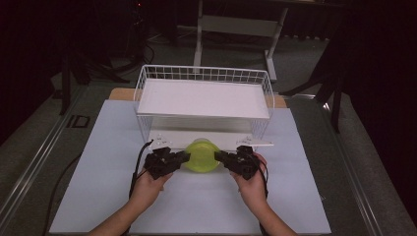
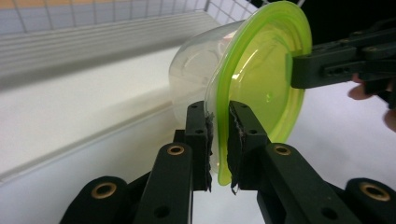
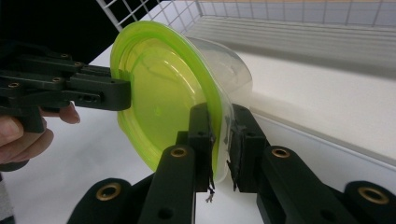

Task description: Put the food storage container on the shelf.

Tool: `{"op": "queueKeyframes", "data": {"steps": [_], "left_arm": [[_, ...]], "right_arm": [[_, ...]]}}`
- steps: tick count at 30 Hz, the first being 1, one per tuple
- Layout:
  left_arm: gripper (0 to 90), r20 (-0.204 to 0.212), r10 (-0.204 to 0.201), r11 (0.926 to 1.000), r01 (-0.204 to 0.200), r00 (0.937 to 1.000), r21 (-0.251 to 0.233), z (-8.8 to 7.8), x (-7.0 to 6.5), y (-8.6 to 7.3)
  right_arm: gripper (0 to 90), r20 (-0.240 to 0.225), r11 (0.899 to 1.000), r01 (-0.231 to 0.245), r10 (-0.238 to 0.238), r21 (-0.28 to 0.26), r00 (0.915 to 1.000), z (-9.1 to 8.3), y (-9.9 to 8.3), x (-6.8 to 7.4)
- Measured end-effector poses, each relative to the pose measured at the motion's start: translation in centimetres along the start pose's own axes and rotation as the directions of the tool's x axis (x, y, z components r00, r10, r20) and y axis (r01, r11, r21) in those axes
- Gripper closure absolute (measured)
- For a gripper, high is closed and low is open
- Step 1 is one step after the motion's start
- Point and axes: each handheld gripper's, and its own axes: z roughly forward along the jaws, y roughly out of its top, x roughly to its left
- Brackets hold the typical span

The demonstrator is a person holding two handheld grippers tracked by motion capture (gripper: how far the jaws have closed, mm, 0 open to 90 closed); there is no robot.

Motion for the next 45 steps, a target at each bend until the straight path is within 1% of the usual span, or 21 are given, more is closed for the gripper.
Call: {"op": "queueKeyframes", "data": {"steps": [1, 3, 4, 6, 8, 11, 13, 18, 22, 23, 26, 28, 30, 31, 33, 35, 39, 41, 42, 43, 45], "left_arm": [[80.1, -0.005, -0.002, 1.0, 0.002, 1.0, 0.004, 0.2, 0.2, 0.1], [80.1, -0.019, 0.011, 0.9999, -0.01, 0.9998, 0.003, 0.5, 0.3, 0.2], [80.1, -0.021, 0.01, 0.9999, -0.01, 0.9997, 0.003, 0.7, 0.5, 0.2], [80.2, -0.016, 0.002, 1.0, -0.002, 0.9999, 0.003, 1.0, 0.8, 0.3], [80.2, -0.024, 0.003, 0.9999, -0.003, 0.9997, 0.012, 1.5, 0.9, 0.3], [80.4, -0.024, 0.005, 0.9998, -0.005, 0.9997, 0.017, 1.9, 1.2, 0.3], [80.5, -0.026, 0.005, 0.9998, -0.005, 0.9996, 0.017, 2.0, 1.2, 0.3], [80.5, -0.026, 0.012, 0.9996, -0.012, 0.9996, 0.026, 2.8, 1.7, 0.2], [80.5, -0.023, -0.001, 0.9998, 0.002, 0.9997, 0.02, 3.4, 2.2, 0.3], [80.5, -0.026, 0.002, 0.9998, -0.001, 0.9997, 0.018, 3.5, 2.3, 0.4], [80.4, -0.022, -0.007, 0.9998, 0.007, 0.9997, 0.02, 3.9, 2.6, 0.4], [80.3, -0.022, -0.024, 0.9996, 0.024, 0.9995, 0.015, 4.4, 3.0, 0.3], [80.3, -0.025, -0.021, 0.9997, 0.022, 0.9995, 0.014, 4.5, 3.1, 0.3], [80.2, -0.028, -0.024, 0.9995, 0.024, 0.9993, 0.022, 4.7, 3.3, 0.2], [80.0, -0.018, -0.035, 0.9993, 0.035, 0.9992, 0.011, 4.9, 3.4, 0.2], [79.9, -0.014, -0.036, 0.9993, 0.036, 0.9993, 0.008, 4.9, 3.5, 0.3], [79.1, -0.009, -0.023, 0.9997, 0.023, 0.9997, -0.002, 5.1, 3.7, 0.5], [78.2, -0.014, -0.002, 0.9999, 0.002, 0.9999, -0.012, 5.1, 3.8, 0.5], [77.7, -0.014, -0.002, 0.9999, 0.002, 0.9999, -0.012, 5.1, 3.8, 0.5], [77.3, -0.01, 0.01, 0.9996, -0.011, 0.9999, -0.025, 5.1, 3.9, 0.4], [76.3, -0.011, 0.016, 0.9994, -0.016, 0.9998, -0.03, 5.1, 4.0, 0.4]], "right_arm": [[80.5, 0.002, 1.0, -0.005, 0.005, 0.001, 1.0, 0.2, 0.0, -0.1], [80.4, 0.012, 1.0, -0.007, 0.007, 0.002, 0.9999, 0.5, 0.0, -0.2], [80.3, 0.015, 1.0, -0.008, 0.008, 0.003, 0.9999, 0.7, 0.1, -0.4], [80.2, 0.015, 1.0, -0.023, 0.023, 0.007, 0.9996, 1.1, 0.1, -0.8], [80.1, 0.028, 1.0, -0.02, 0.019, 0.015, 0.9994, 1.4, 0.1, -1.0], [79.9, 0.045, 1.0, -0.014, 0.013, 0.019, 0.9989, 1.8, 0.0, -1.2], [79.9, 0.046, 1.0, -0.015, 0.015, 0.017, 0.9989, 2.0, 0.0, -1.4], [79.7, 0.066, 0.999, -0.027, 0.025, 0.024, 0.9975, 2.5, -0.3, -1.9], [79.7, 0.085, 1.0, -0.022, 0.02, 0.022, 0.9962, 2.9, -0.1, -2.1], [79.7, 0.089, 1.0, -0.018, 0.016, 0.019, 0.9959, 3.0, 0.0, -2.2], [79.7, 0.095, 0.999, -0.031, 0.028, 0.029, 0.9951, 3.4, 0.2, -2.5], [79.6, 0.105, 0.999, -0.032, 0.029, 0.031, 0.9941, 3.7, 0.3, -2.7], [79.5, 0.108, 0.999, -0.035, 0.031, 0.03, 0.9937, 3.8, 0.3, -2.8], [79.5, 0.112, 0.999, -0.04, 0.036, 0.034, 0.9931, 4.1, 0.3, -2.9], [79.2, 0.112, 0.999, -0.046, 0.043, 0.029, 0.9928, 4.3, 0.2, -3.1], [78.8, 0.112, 0.998, -0.051, 0.048, 0.023, 0.9926, 4.4, 0.3, -3.2], [77.8, 0.124, 0.999, -0.036, 0.034, 0.01, 0.9916, 4.5, 0.4, -3.2], [77.2, 0.131, 1.0, -0.023, 0.022, -0.001, 0.9912, 4.5, 0.4, -3.2], [76.8, 0.132, 1.0, -0.018, 0.018, -0.006, 0.9911, 4.6, 0.4, -3.2], [76.3, 0.136, 1.0, -0.014, 0.015, -0.007, 0.9906, 4.6, 0.4, -3.2], [75.1, 0.143, 1.0, -0.001, 0.002, -0.01, 0.9898, 4.7, 0.6, -3.1]]}}
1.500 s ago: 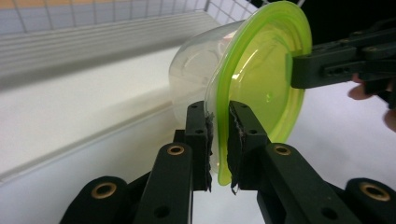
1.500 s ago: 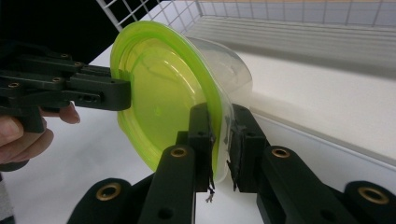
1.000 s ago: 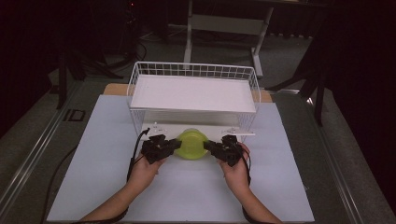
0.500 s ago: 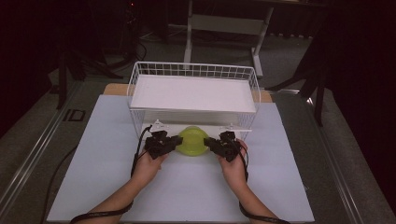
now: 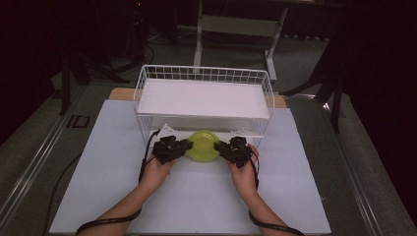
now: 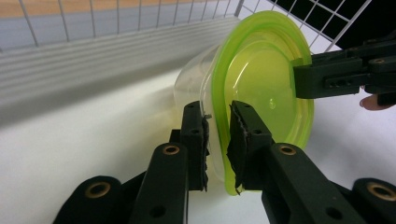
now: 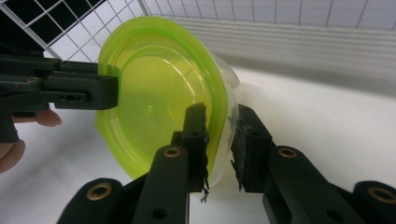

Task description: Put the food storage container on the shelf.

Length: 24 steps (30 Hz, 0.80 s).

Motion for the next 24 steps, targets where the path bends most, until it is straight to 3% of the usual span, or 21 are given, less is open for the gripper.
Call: {"op": "queueKeyframes", "data": {"steps": [5, 10, 18, 21, 24], "left_arm": [[73.5, -0.013, 0.021, 0.9993, -0.021, 0.9997, -0.03, 0.3, 0.4, 0.2], [70.7, -0.015, -0.012, 0.9988, 0.011, 0.9998, -0.047, 0.7, 0.9, 0.4], [57.9, -0.06, -0.032, 0.9964, 0.027, 0.9977, -0.08, 1.2, 1.5, 0.6], [57.8, -0.072, -0.029, 0.9953, 0.022, 0.997, -0.094, 1.4, 1.6, 0.7], [56.8, -0.079, -0.05, 0.994, 0.042, 0.9957, -0.102, 1.8, 1.7, 0.9]], "right_arm": [[72.1, 0.023, 1.0, 0.022, -0.022, -0.012, 0.9995, 0.2, 0.3, 0.0], [67.9, 0.062, 0.998, 0.059, -0.056, -0.039, 0.9965, 0.5, 0.2, 0.1], [63.8, 0.099, 0.996, 0.042, -0.034, -0.075, 0.9945, 1.1, 0.4, 0.1], [60.7, 0.113, 0.996, 0.025, -0.015, -0.087, 0.9935, 1.3, 0.5, 0.0], [58.0, 0.117, 0.995, 0.012, 0.0, -0.095, 0.9931, 1.5, 0.7, -0.3]]}}
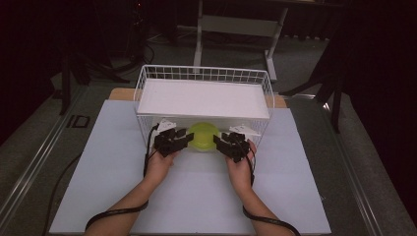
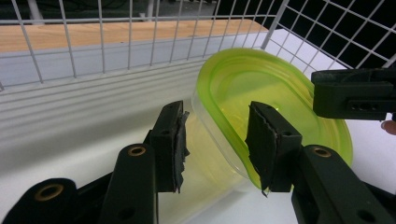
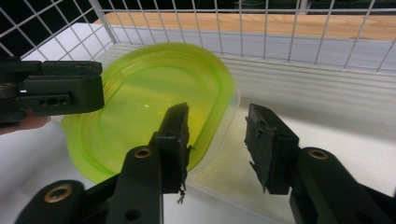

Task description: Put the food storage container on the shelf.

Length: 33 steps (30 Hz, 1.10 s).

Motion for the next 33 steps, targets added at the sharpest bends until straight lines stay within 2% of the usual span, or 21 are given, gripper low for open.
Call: {"op": "queueKeyframes", "data": {"steps": [4, 7, 11, 17, 21, 24, 27, 30, 33], "left_arm": [[55.8, -0.005, 0.003, 1.0, -0.003, 1.0, -0.004, 0.3, 0.2, 0.1], [52.6, -0.004, 0.013, 0.9999, -0.013, 0.9999, 0.005, 0.2, 0.3, 0.2], [52.4, 0.004, 0.002, 1.0, -0.002, 1.0, 0.008, -0.1, 0.1, 0.2], [51.6, 0.008, 0.013, 0.9999, -0.013, 0.9999, -0.003, -0.9, -0.1, 0.2], [50.4, 0.006, 0.007, 0.9999, -0.007, 1.0, -0.013, -1.9, -0.1, 0.2], [50.4, 0.007, 0.012, 0.9997, -0.012, 0.9999, -0.021, -2.9, -0.2, 0.2], [50.3, 0.028, 0.017, 0.9998, -0.017, 0.9995, -0.013, -3.8, -0.5, -0.1], [49.0, 0.032, 0.036, 0.9993, -0.036, 0.9988, -0.003, -4.7, -0.8, -0.7], [47.1, 0.042, 0.045, 0.9989, -0.046, 0.9981, 0.005, -5.4, -1.0, -1.6]], "right_arm": [[56.5, 0.006, 1.0, -0.011, 0.011, -0.003, 0.9999, 0.2, 0.1, -0.1], [53.0, -0.014, 0.999, -0.032, 0.032, -0.005, 0.9994, 0.3, 0.1, -0.1], [52.0, -0.012, 1.0, 0.0, 0.0, -0.005, 0.9999, 0.1, 0.0, 0.4], [49.9, -0.006, 0.999, 0.038, -0.038, -0.032, 0.9992, -0.8, -0.1, 1.0], [49.8, -0.017, 0.998, 0.034, -0.034, -0.049, 0.9993, -1.8, -0.1, 1.3], [50.7, -0.017, 0.997, 0.051, -0.052, -0.05, 0.9985, -2.6, -0.5, 1.6], [55.1, -0.021, 0.998, 0.059, -0.06, -0.029, 0.998, -3.0, -1.1, 1.9], [64.0, -0.031, 0.999, 0.051, -0.051, -0.005, 0.9982, -3.3, -1.8, 1.9], [81.1, -0.041, 0.998, 0.048, -0.046, 0.035, 0.9981, -3.0, -2.7, 1.9]]}}
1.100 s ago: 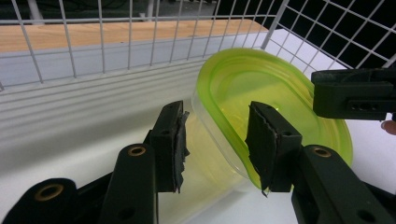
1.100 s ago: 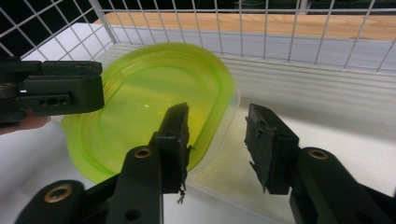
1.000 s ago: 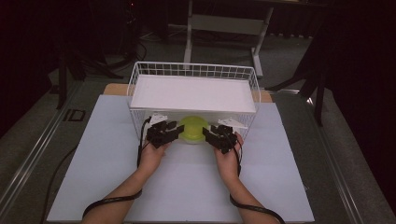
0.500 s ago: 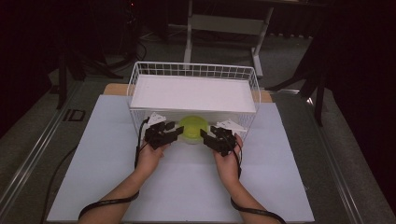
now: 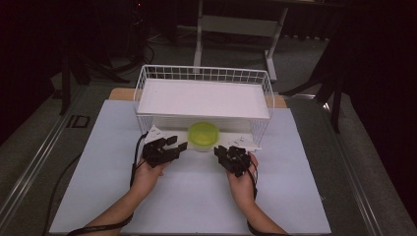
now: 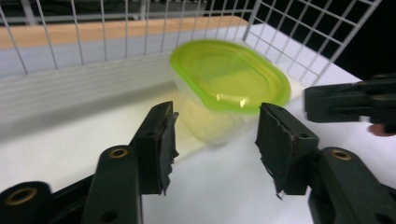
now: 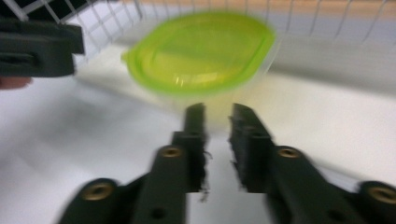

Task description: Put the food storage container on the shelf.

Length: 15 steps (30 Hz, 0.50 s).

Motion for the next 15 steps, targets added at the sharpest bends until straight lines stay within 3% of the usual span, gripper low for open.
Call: {"op": "queueKeyframes", "data": {"steps": [1, 7, 9, 14, 15], "left_arm": [[46.1, 0.0, 0.003, 1.0, -0.003, 1.0, 0.006, -0.2, -0.1, -0.3], [37.5, 0.011, -0.019, 0.9998, 0.019, 0.9998, 0.003, -0.7, -0.2, -1.7], [34.4, 0.073, -0.027, 0.9996, 0.027, 0.997, 0.005, -0.8, 0.1, -2.2], [25.1, 0.11, -0.03, 0.9994, 0.028, 0.9934, 0.022, -0.5, 0.0, -3.0], [14.1, 0.109, -0.025, 0.9994, 0.022, 0.9937, 0.028, -0.4, 0.0, -3.1]], "right_arm": [[88.8, -0.003, 1.0, 0.005, -0.004, 0.014, 1.0, 0.2, -0.3, 0.1], [90.0, -0.029, 0.997, 0.04, -0.039, 0.06, 0.9988, 1.5, -0.7, 1.3], [90.0, -0.033, 0.997, 0.053, -0.051, 0.063, 0.9981, 1.8, -0.5, 1.8], [90.0, -0.036, 0.997, 0.04, -0.038, 0.066, 0.9986, 2.7, -0.3, 2.1], [90.0, -0.032, 0.997, 0.023, -0.021, 0.069, 0.9993, 3.1, -0.3, 2.0]]}}
